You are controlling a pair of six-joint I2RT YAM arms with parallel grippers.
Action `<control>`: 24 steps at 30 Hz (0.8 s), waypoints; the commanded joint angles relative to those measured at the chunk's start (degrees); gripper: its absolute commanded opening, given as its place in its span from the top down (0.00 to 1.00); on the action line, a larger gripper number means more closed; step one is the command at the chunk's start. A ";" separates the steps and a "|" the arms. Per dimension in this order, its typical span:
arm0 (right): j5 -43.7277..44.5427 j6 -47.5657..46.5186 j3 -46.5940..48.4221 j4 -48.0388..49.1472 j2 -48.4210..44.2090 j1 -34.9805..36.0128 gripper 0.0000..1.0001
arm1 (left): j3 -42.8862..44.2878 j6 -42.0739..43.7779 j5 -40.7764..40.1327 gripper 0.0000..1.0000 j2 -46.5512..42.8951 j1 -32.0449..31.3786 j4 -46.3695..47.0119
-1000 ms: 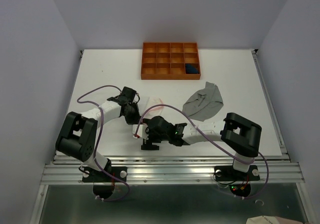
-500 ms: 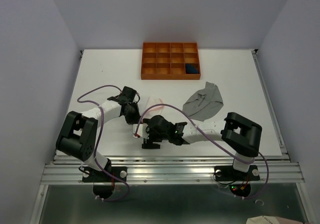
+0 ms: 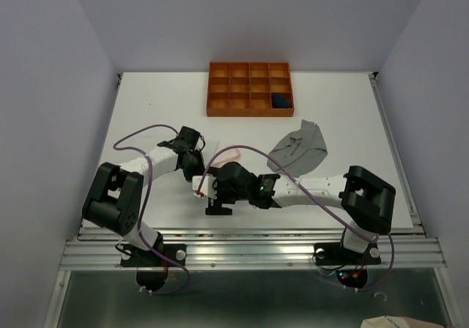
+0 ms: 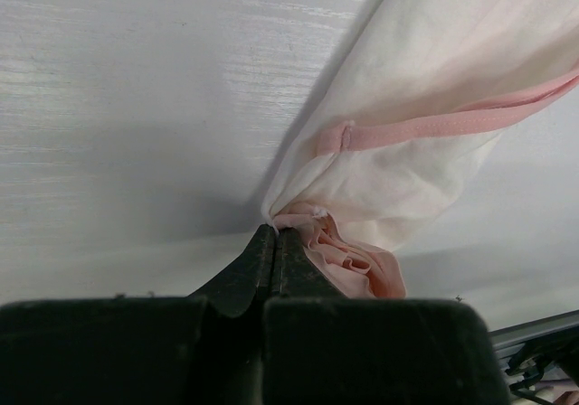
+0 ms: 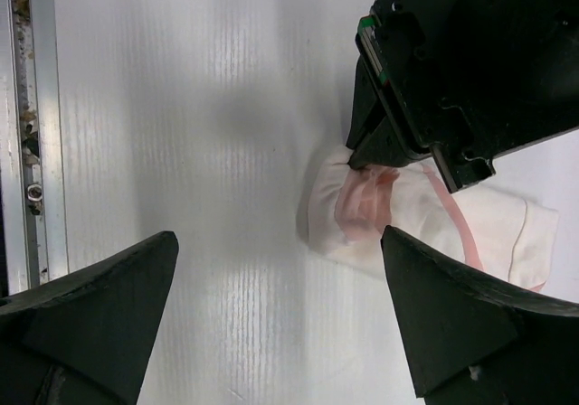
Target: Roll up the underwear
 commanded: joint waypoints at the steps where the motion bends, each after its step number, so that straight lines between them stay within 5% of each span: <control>1: -1.48 -1.32 3.13 0.43 1.36 -0.05 0.00 | -1.46 1.37 -2.88 1.00 2.72 -0.18 -4.01; 24: -7.71 -0.36 4.37 0.52 9.18 -6.99 0.11 | -1.19 1.46 -3.23 1.00 3.69 -0.09 -4.53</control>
